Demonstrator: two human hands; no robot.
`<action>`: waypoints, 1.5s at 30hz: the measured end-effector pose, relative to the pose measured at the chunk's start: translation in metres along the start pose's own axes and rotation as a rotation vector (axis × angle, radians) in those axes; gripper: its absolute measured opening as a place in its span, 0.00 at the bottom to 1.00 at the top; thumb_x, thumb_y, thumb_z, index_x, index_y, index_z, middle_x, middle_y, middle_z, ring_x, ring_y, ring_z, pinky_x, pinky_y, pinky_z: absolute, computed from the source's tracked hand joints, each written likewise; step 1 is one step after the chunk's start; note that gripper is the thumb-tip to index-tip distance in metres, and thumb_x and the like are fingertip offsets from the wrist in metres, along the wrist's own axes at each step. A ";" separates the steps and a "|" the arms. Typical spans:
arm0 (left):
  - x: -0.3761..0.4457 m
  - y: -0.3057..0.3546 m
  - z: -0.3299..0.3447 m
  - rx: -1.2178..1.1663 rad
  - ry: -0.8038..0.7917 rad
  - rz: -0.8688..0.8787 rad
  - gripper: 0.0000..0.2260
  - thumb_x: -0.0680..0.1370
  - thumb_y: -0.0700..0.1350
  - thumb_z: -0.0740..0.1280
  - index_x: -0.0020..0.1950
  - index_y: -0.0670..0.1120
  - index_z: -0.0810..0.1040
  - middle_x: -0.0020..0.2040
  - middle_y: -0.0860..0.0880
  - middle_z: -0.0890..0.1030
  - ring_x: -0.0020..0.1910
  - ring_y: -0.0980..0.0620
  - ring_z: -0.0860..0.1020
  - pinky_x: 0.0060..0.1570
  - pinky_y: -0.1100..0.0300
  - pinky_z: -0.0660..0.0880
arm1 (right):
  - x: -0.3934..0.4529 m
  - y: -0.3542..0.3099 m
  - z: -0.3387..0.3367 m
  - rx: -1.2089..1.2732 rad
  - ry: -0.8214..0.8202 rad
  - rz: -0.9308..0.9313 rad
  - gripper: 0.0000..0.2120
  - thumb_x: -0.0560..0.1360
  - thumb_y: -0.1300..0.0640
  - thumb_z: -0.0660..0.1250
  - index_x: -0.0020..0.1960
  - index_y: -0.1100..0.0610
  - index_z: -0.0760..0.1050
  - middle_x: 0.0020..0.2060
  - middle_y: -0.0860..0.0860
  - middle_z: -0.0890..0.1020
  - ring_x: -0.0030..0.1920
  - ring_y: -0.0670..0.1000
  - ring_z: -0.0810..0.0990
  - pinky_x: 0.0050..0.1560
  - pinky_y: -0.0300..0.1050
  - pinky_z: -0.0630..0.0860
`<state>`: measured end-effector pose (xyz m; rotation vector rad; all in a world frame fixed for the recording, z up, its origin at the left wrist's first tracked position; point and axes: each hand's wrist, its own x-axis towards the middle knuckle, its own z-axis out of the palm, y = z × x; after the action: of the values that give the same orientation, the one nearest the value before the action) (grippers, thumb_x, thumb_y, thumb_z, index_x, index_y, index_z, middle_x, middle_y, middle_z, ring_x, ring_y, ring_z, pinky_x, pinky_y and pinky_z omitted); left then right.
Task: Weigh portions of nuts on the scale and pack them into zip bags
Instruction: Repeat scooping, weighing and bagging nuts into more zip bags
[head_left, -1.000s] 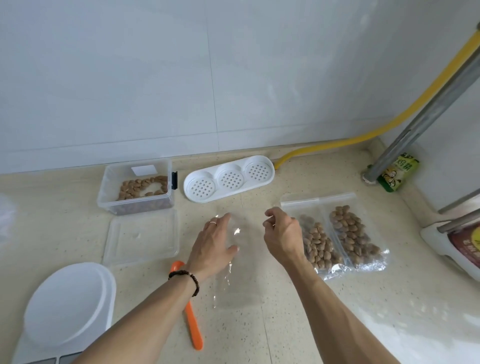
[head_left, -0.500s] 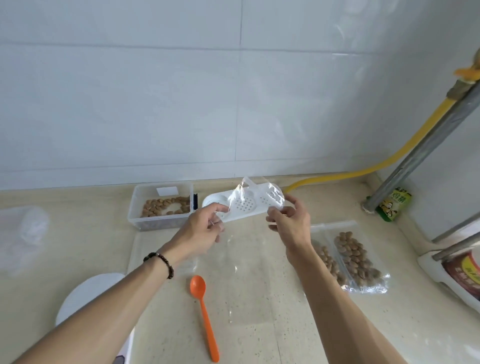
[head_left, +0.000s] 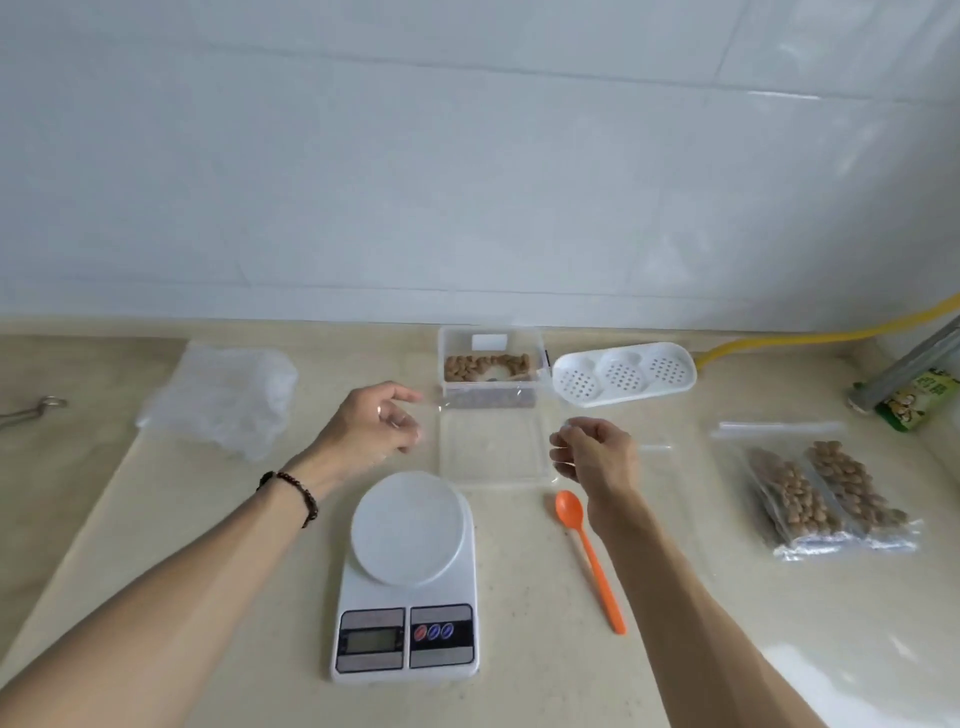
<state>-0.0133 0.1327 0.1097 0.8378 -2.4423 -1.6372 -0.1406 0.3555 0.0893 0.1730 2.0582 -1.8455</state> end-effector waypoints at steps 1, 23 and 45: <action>-0.005 -0.012 -0.010 -0.016 0.026 -0.018 0.15 0.72 0.35 0.72 0.55 0.49 0.78 0.37 0.49 0.83 0.34 0.54 0.80 0.47 0.54 0.78 | -0.008 0.009 0.011 -0.034 0.001 0.018 0.05 0.75 0.67 0.64 0.43 0.60 0.77 0.36 0.58 0.81 0.30 0.51 0.77 0.34 0.42 0.76; -0.021 -0.134 -0.020 0.193 0.112 -0.166 0.23 0.76 0.48 0.70 0.70 0.46 0.69 0.54 0.50 0.79 0.52 0.50 0.78 0.57 0.55 0.74 | -0.060 0.086 0.054 -0.611 0.013 0.071 0.13 0.77 0.57 0.68 0.61 0.58 0.73 0.48 0.51 0.80 0.42 0.49 0.77 0.38 0.43 0.75; -0.193 -0.191 0.046 0.868 0.080 0.098 0.34 0.79 0.61 0.45 0.77 0.41 0.59 0.76 0.40 0.63 0.77 0.41 0.57 0.73 0.41 0.57 | -0.169 0.179 -0.001 -1.195 -0.225 -0.515 0.21 0.81 0.47 0.57 0.72 0.54 0.66 0.76 0.55 0.62 0.72 0.57 0.65 0.66 0.56 0.68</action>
<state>0.2084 0.2110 -0.0342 0.7907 -3.0517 -0.4343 0.0744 0.4059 -0.0185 -0.8786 2.7661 -0.4805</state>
